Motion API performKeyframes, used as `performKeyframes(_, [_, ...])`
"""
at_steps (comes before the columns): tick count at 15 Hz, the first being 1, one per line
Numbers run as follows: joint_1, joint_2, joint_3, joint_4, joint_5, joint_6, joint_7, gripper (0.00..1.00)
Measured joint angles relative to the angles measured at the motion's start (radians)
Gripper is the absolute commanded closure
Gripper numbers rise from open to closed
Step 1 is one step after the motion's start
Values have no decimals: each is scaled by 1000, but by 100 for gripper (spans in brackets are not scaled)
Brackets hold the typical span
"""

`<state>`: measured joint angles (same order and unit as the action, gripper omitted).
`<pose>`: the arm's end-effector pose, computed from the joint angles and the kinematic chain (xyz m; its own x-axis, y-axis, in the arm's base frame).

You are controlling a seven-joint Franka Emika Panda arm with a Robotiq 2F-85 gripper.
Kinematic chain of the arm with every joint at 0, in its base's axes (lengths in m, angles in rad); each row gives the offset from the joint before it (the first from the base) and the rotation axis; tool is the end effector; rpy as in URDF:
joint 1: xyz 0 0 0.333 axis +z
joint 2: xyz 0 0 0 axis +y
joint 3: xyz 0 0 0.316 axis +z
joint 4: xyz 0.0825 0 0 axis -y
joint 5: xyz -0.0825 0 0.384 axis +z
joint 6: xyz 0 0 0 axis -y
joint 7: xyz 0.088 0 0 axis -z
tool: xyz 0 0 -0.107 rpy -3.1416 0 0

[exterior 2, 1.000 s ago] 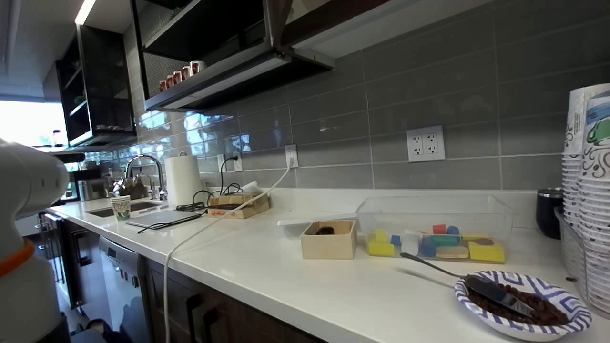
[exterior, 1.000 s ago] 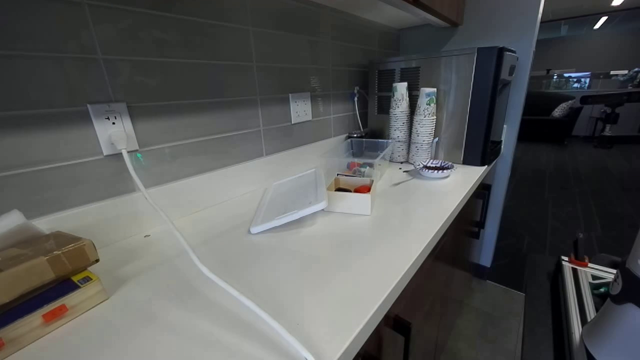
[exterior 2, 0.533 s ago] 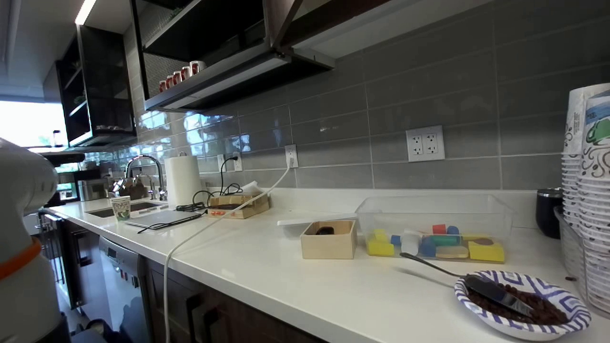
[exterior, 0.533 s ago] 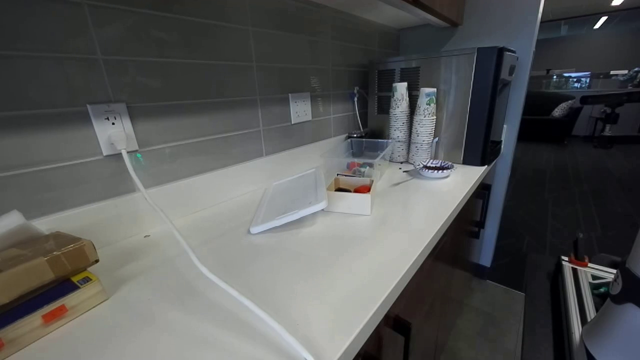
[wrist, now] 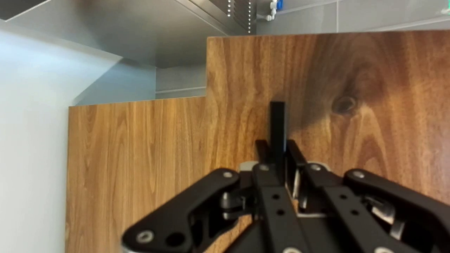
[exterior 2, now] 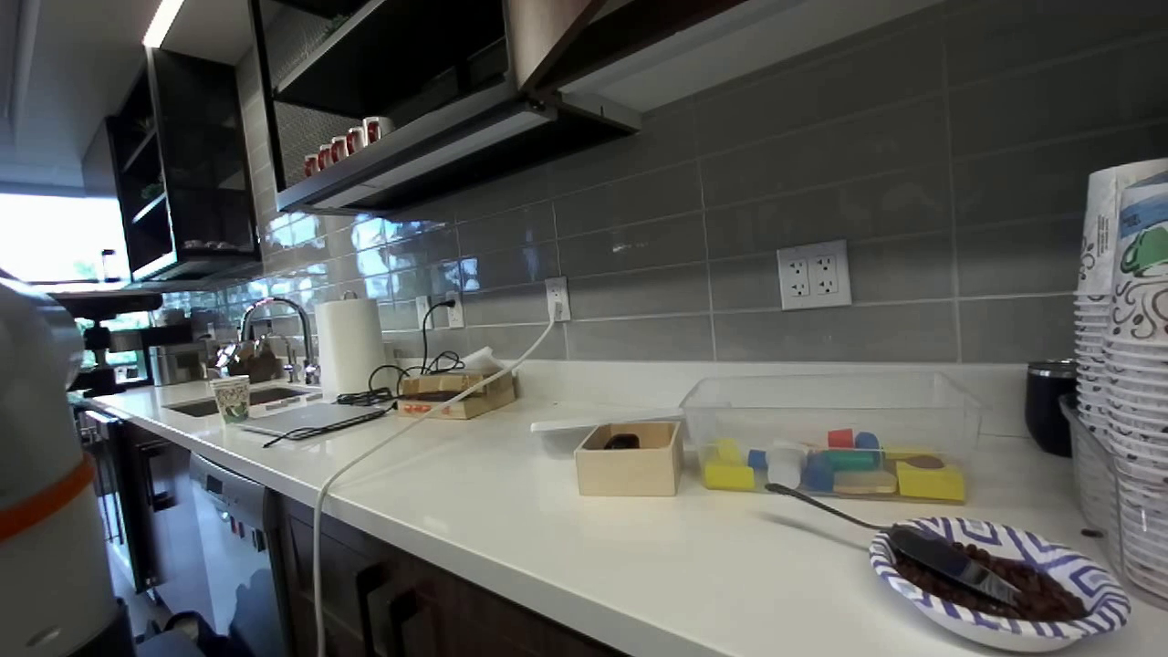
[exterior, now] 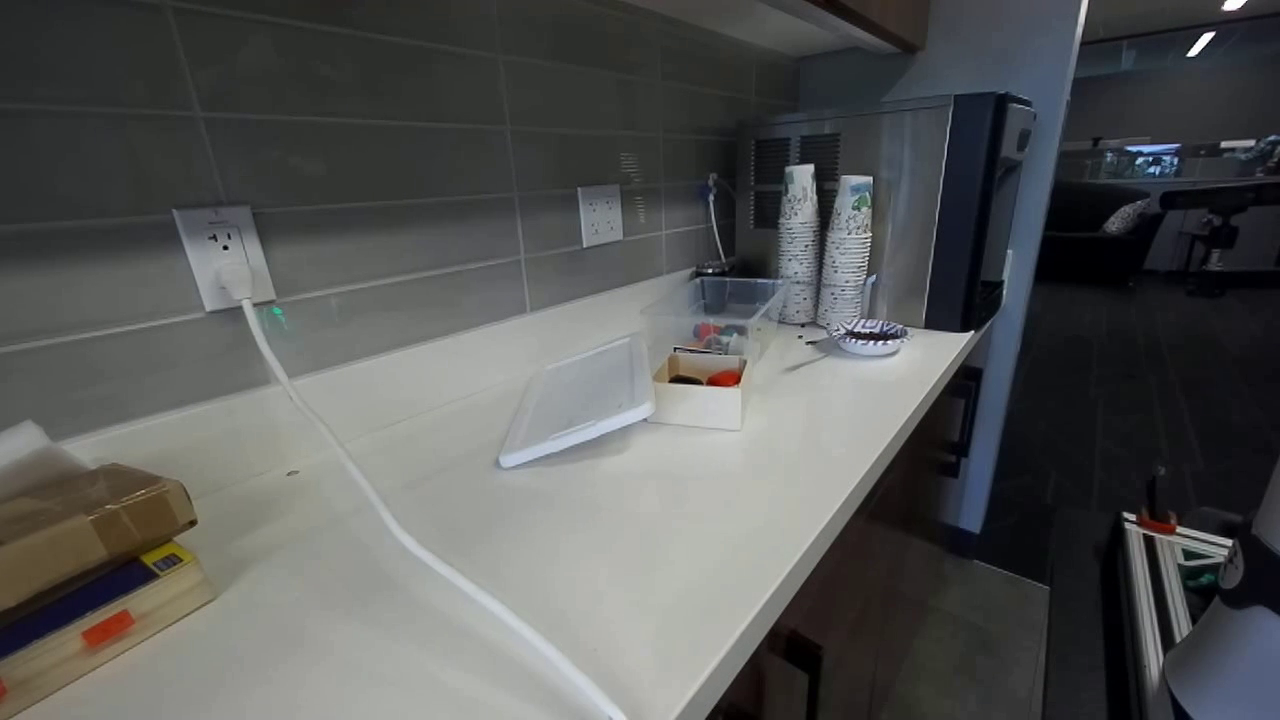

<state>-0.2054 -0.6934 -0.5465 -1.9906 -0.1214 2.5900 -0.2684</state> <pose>0.2009 -0.3582 0.8120 0.3059 -0.1616 0.9382 -0.5424 -0.8395 0.0322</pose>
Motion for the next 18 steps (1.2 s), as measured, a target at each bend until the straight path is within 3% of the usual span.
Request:
performKeyframes(7, [178,130,-140,150,149,-27,-151,97])
performKeyframes(18, [311,314,-292,365,353,-164,-280,97])
